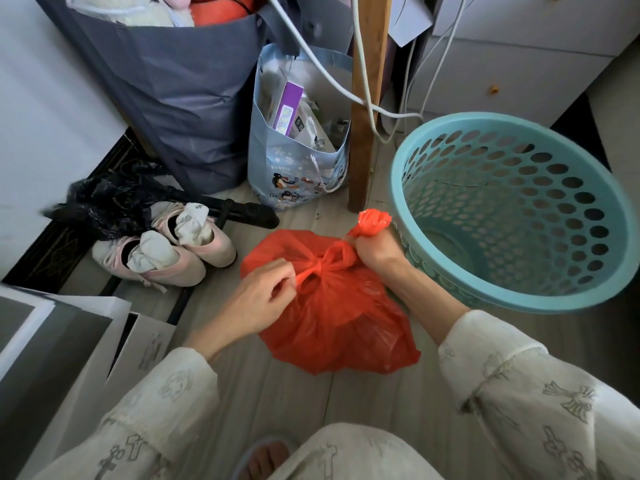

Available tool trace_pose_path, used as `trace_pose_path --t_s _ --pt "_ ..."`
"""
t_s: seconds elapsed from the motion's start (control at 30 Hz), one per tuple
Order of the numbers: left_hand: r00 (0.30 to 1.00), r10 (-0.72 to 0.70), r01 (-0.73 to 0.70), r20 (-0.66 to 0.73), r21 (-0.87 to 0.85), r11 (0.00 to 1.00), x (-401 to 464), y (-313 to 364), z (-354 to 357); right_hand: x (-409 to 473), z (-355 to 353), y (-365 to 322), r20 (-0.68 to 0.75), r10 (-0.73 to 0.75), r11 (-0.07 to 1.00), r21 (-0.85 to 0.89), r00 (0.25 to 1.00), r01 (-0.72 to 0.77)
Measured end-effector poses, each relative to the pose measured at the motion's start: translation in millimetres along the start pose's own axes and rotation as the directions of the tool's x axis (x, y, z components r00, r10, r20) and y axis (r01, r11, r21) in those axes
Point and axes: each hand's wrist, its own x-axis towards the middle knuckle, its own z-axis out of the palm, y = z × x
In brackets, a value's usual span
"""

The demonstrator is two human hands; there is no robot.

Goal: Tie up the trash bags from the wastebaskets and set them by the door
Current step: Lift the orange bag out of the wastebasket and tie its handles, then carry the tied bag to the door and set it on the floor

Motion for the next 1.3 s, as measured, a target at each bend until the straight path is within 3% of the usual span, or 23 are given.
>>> trace_pose_path --t_s 0.23,0.33,0.47,0.63,0.73,1.1,1.2,1.3 --pt "0.975 -0.194 0.193 -0.105 -0.018 0.981 -8 -26 -11 -7 3 -6 0.127 0.002 0.991 0.133 0.992 -0.019" --pt "0.949 -0.295 0.294 -0.106 -0.029 0.955 -6 -16 -16 -11 1 -21 0.226 0.034 0.995 0.084 0.974 -0.054" --pt "0.898 -0.436 0.433 0.058 0.045 0.9 -8 32 -40 -37 -16 -53 0.34 0.131 0.986 -0.146 0.931 -0.085" --pt "0.839 -0.54 0.542 0.076 -0.025 0.84 -13 120 -103 -85 -76 -127 0.424 0.102 0.995 -0.04 0.9 -0.094" --pt "0.798 -0.587 0.597 0.133 -0.047 0.801 -18 180 -149 -108 -122 -185 0.45 0.085 0.995 -0.091 0.889 -0.05" --pt "0.908 -0.399 0.413 0.126 -0.117 0.903 21 453 -319 -210 -362 -401 0.332 0.052 0.995 -0.095 0.942 -0.022" --pt "0.961 -0.241 0.258 0.135 -0.125 0.958 42 532 -344 -239 -433 -444 0.263 -0.016 0.986 -0.159 0.965 0.06" --pt "0.985 -0.062 0.087 0.162 -0.151 0.985 64 606 -357 -277 -495 -470 0.093 0.004 0.994 -0.11 0.996 0.006"
